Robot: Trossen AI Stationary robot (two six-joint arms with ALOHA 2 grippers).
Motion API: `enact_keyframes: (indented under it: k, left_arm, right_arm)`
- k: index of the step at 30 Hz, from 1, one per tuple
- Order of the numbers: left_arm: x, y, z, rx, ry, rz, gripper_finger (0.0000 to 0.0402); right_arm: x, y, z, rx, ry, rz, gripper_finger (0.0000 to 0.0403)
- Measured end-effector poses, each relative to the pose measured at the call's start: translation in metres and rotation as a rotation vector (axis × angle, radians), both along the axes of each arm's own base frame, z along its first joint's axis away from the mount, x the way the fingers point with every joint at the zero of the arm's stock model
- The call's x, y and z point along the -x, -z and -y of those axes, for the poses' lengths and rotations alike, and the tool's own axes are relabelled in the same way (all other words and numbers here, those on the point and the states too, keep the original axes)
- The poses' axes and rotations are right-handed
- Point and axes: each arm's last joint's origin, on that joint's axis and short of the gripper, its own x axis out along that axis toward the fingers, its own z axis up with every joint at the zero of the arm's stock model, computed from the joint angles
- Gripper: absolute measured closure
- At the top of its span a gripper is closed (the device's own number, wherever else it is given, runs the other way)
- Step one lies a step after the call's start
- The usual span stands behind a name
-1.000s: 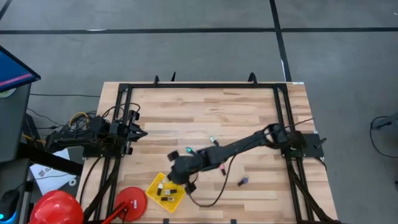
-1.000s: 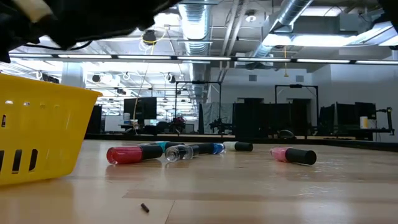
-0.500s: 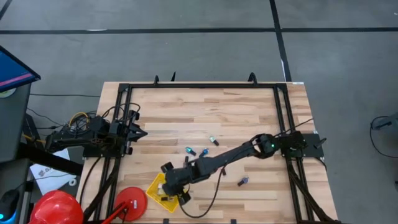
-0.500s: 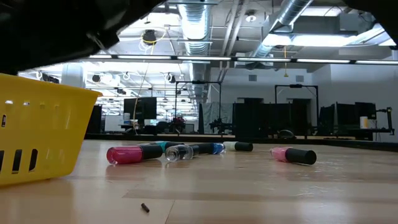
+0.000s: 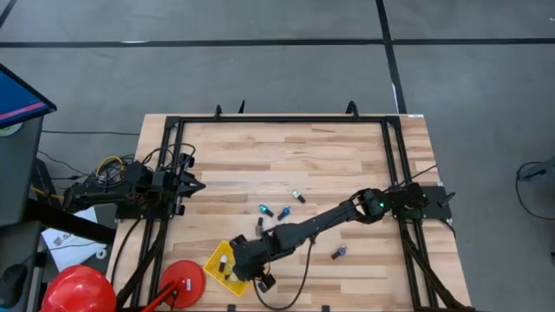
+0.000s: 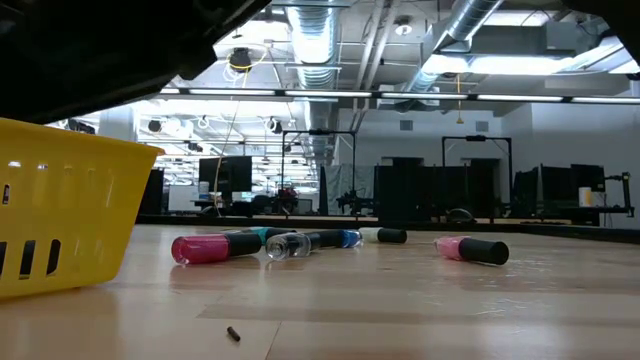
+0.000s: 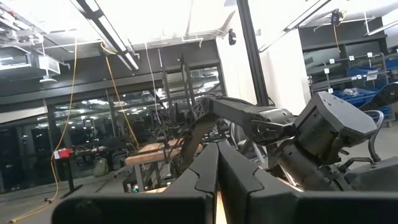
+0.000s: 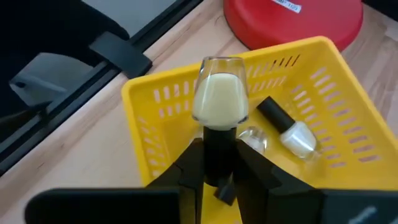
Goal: Pick & Place Nail Polish
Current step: Put the yellow nail polish into the yellow basket
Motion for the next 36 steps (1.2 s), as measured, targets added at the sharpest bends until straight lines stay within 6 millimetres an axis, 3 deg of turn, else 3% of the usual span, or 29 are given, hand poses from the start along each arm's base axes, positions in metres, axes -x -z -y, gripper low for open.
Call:
enact_keyframes:
  k: [29,36]
  left_arm:
    - [0.0000,0.0000,0.0000,0.000,0.000,0.000,0.0401]
    - [0.0000,0.0000,0.0000,0.000,0.000,0.000,0.0401]
  right_arm:
    - [0.0051,0.0064,0.0093,0.032,0.020,-0.106,0.0350]
    - [0.0052,0.0063,0.0090,0.031,0.020,-0.106,0.0313]
